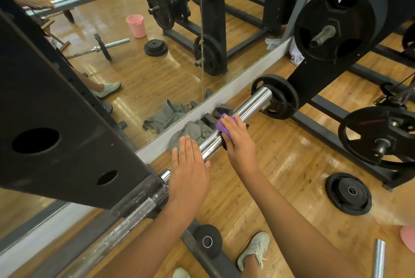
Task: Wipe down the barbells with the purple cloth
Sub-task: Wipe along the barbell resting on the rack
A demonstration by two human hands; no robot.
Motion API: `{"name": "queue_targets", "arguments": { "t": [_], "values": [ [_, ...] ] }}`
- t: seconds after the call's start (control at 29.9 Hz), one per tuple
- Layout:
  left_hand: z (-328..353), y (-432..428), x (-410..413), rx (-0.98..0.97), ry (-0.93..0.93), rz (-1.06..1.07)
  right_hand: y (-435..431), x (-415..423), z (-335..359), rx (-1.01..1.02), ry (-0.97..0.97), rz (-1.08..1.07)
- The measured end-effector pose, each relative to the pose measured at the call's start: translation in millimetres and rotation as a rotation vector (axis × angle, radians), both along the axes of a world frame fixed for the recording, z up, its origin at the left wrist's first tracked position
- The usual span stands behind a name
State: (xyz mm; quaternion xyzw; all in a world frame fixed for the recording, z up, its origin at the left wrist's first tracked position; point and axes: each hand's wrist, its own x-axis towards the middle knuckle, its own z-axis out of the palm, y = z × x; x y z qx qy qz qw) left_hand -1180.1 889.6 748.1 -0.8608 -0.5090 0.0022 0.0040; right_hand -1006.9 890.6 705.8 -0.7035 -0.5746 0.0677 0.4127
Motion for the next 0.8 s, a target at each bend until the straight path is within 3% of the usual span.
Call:
{"name": "queue_targets", "arguments": {
  "t": [0.13, 0.27, 0.43, 0.64, 0.8],
  "values": [
    [-0.2, -0.1, -0.6, -0.008, 0.002, 0.001, -6.6, 12.3, -1.9, 0.012, -0.071, 0.109],
    [2.1, -0.8, 0.0, -0.022, -0.009, -0.006, -0.4, 6.8, 4.9, -0.033, -0.013, 0.018],
    [1.9, -2.9, 0.0, -0.011, -0.007, 0.001, -8.4, 4.4, -0.6, -0.005, -0.156, 0.201],
    [5.1, -3.0, 0.4, -0.037, -0.006, -0.003, -0.4, 15.3, 12.6, -0.076, -0.031, 0.053],
    [5.7, -2.5, 0.5, -0.055, -0.009, -0.002, -8.9, 12.2, 10.6, -0.079, -0.107, 0.188]
  ]
}}
